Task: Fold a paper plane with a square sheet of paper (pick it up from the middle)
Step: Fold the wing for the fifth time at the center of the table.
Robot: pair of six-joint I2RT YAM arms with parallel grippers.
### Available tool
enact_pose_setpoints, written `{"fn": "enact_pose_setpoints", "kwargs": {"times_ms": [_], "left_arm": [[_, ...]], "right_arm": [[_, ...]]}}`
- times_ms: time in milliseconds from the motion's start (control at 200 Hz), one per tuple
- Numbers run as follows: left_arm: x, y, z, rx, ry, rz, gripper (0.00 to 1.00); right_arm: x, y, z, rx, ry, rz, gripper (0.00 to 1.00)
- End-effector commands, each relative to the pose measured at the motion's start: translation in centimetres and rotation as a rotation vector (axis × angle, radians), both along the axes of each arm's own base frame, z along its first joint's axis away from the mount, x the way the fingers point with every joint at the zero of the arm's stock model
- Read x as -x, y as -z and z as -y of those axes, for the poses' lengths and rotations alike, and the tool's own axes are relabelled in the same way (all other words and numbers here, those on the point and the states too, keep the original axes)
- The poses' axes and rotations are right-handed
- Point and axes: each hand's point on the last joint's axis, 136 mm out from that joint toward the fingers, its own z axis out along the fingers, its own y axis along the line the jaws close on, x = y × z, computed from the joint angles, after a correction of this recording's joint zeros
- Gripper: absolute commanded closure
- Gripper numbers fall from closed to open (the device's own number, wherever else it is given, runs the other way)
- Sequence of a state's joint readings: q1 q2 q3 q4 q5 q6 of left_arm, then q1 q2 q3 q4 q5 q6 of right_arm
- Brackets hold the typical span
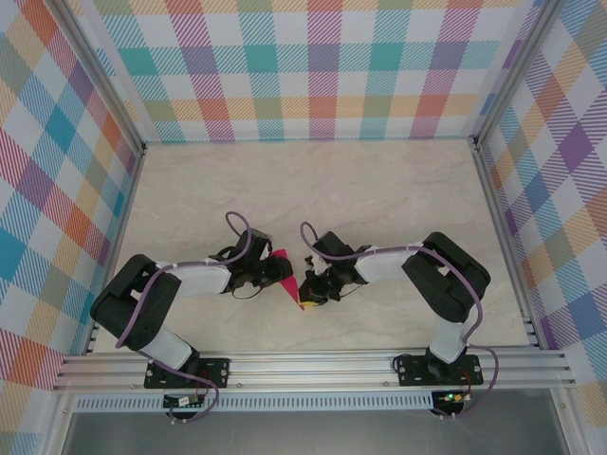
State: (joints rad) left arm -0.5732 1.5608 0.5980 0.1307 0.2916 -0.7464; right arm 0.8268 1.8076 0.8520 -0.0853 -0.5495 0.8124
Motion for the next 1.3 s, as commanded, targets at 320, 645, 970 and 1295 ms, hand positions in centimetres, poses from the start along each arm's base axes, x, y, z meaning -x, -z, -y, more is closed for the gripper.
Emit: {"fn": "enact_pose_setpoints", "kwargs": {"times_ms": [320,645,970,1295], "left_arm": [[2.9,5.0,-2.5,-0.130,-0.004,-0.157,0.67],[2.9,5.0,-2.2,-0.123,-0.001,-0.164,0.67],[2.4,4.2,-1.8,-0.098,-0.001,-0.153,0.65],[-0.2,-1.1,0.0,-0.051,0.054,-0.021,0.58]], "right_arm": [[0.9,-2.1,1.3,0.078,-0.024,0.022,0.96],[-3.2,-3.5,-3.0,-0.046,0.119,0.055,0.93],[-2.0,1.2,-0.5,0.097,0.132,-0.016,0.96],[0.3,3.7,2.0,0.181,0.066,-0.078,0.99]]}}
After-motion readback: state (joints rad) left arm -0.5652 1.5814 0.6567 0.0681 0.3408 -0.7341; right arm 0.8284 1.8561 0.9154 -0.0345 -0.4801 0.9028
